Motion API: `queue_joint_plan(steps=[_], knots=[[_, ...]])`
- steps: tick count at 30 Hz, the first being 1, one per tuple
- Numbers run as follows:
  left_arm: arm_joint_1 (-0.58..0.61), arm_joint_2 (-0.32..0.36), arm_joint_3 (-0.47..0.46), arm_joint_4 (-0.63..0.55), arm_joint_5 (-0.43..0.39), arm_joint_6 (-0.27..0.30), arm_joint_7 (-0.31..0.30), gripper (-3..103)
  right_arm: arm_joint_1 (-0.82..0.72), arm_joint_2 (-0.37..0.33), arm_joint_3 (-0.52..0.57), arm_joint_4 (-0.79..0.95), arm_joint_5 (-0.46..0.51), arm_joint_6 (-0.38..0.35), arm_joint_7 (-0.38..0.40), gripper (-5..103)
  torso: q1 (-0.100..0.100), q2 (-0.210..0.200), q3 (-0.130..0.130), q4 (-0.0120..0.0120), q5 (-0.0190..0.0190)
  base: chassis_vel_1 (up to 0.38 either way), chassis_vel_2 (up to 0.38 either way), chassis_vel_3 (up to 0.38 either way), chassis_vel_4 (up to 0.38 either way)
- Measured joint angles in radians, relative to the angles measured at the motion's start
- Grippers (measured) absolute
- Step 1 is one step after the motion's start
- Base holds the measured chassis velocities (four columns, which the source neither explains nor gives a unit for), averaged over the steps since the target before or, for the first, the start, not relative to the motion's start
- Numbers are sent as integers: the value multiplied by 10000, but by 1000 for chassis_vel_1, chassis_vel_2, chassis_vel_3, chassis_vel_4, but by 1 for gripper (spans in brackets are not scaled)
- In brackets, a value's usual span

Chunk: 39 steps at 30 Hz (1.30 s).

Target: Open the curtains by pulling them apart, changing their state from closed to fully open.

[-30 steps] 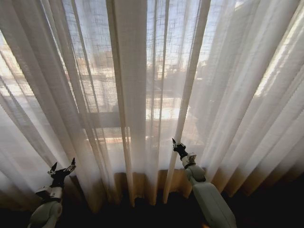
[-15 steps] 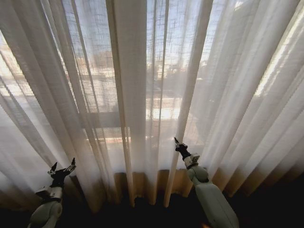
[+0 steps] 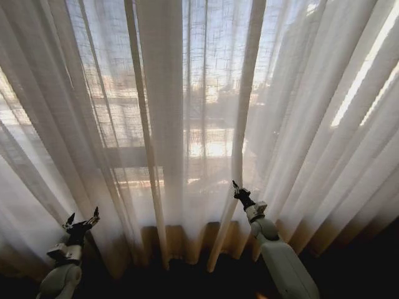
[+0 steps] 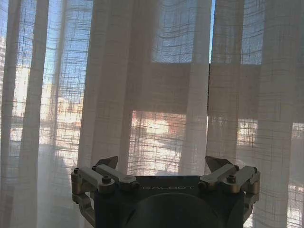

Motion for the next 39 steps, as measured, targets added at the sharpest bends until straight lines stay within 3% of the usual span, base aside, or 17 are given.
queue_joint_plan(steps=[39], knots=[[0, 0, 0, 0, 0, 0, 1, 100, -302, -173, 292, 124, 166, 51, -462, 0, 0, 0, 1, 3, 3, -345, -341, 346, 339]])
